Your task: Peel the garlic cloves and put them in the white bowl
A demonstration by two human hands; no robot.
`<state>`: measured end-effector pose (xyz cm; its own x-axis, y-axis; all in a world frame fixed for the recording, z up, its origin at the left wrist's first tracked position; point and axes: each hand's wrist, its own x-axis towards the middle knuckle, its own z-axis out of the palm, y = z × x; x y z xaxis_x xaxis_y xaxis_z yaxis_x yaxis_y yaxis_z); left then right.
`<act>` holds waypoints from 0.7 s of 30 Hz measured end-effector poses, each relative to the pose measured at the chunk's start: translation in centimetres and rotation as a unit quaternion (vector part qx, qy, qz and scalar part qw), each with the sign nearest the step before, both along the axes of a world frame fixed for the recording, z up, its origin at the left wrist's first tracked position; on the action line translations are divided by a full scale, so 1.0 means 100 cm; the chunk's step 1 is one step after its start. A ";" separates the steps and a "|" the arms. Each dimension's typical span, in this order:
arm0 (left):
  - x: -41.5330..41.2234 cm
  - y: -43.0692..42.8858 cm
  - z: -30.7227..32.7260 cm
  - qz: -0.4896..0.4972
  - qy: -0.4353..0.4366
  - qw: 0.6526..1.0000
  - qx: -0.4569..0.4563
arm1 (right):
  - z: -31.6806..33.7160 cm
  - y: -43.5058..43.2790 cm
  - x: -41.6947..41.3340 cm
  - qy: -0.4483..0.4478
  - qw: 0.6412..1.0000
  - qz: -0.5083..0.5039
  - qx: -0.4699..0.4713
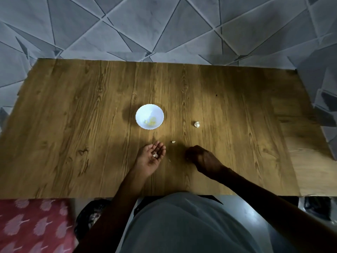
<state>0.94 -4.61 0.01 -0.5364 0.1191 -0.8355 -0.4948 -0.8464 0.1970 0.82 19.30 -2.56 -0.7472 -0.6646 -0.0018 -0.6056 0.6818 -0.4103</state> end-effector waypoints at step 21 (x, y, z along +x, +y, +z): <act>0.002 0.022 0.007 0.000 -0.001 1.000 -0.020 | 0.040 -0.085 -0.006 -0.127 0.967 -0.127 -0.180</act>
<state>1.15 -2.44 0.76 -0.5341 0.0853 -0.8411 -0.4957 -0.8376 0.2298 0.21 10.80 1.45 -0.8919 -0.4522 -0.0090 -0.2864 0.5801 -0.7625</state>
